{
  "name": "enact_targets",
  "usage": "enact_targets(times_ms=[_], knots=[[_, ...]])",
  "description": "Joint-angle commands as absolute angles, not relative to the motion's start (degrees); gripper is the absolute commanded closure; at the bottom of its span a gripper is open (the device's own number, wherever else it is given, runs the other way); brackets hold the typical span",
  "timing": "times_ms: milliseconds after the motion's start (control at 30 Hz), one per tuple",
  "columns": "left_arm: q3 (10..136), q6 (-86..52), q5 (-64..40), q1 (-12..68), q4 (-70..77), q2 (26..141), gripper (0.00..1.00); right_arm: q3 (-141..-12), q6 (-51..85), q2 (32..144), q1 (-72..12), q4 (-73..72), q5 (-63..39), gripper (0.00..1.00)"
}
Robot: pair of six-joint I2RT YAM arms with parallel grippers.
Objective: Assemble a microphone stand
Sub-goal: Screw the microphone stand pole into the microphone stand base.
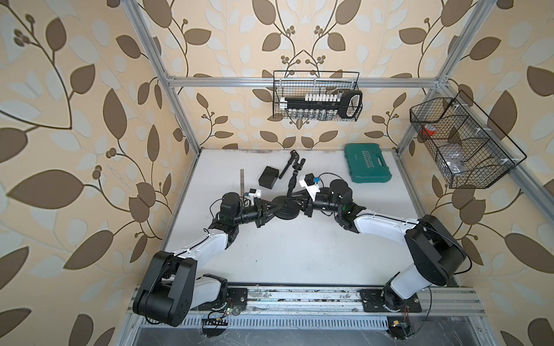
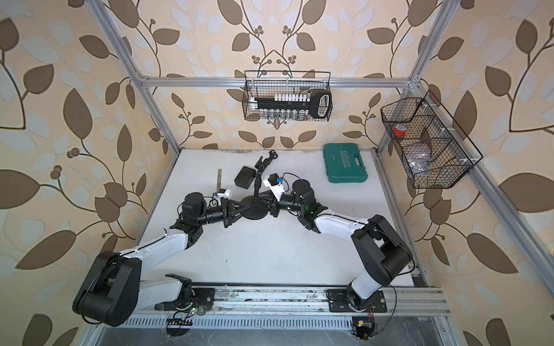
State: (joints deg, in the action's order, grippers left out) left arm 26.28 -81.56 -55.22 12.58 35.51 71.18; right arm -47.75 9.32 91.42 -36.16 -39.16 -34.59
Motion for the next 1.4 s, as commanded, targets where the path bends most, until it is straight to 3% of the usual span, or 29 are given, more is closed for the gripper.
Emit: enact_targets(times_ms=[0, 267, 433, 467, 500, 567, 600, 667, 867, 1367], knots=[[29.51, -82.31, -57.83, 12.3, 46.25, 70.22, 1.0, -45.6, 12.26, 89.31, -39.38, -34.81, -21.81, 1.0], [29.72, -82.18, -57.18, 12.3, 46.77, 68.84, 1.0, -45.49, 17.35, 87.4, -51.39, -24.01, 8.73, 1.0], [29.88, -80.96, -56.78, 12.3, 44.37, 67.91, 1.0, -46.34, 18.37, 87.43, -53.7, -23.33, 12.06, 1.0], [30.02, -80.34, -56.62, 12.3, 43.18, 67.7, 1.0, -45.77, 18.1, 86.77, -53.48, -24.31, 10.64, 0.93], [30.23, -79.44, -56.45, 12.3, 41.32, 67.42, 1.0, -45.43, 17.46, 86.0, -52.81, -24.86, 8.0, 0.76], [30.54, -77.75, -55.87, 12.23, 37.52, 67.02, 1.0, -44.94, 15.97, 84.41, -50.6, -25.91, 1.15, 0.51], [30.5, -77.07, -55.52, 12.22, 36.02, 66.9, 1.0, -44.32, 14.65, 83.57, -49.08, -27.42, -4.07, 0.42], [30.46, -76.85, -55.11, 12.13, 35.07, 66.97, 1.0, -43.6, 12.94, 82.45, -45.68, -29.4, -14.5, 0.35], [29.89, -77.97, -56.19, 12.13, 36.31, 67.85, 1.0, -43.56, 7.55, 82.46, -37.67, -33.17, -34.62, 0.35], [31.59, -77.43, -62.12, 12.13, 33.23, 67.93, 1.0, -53.09, 4.64, 93.56, -32.96, -38.09, -49.51, 0.45]])
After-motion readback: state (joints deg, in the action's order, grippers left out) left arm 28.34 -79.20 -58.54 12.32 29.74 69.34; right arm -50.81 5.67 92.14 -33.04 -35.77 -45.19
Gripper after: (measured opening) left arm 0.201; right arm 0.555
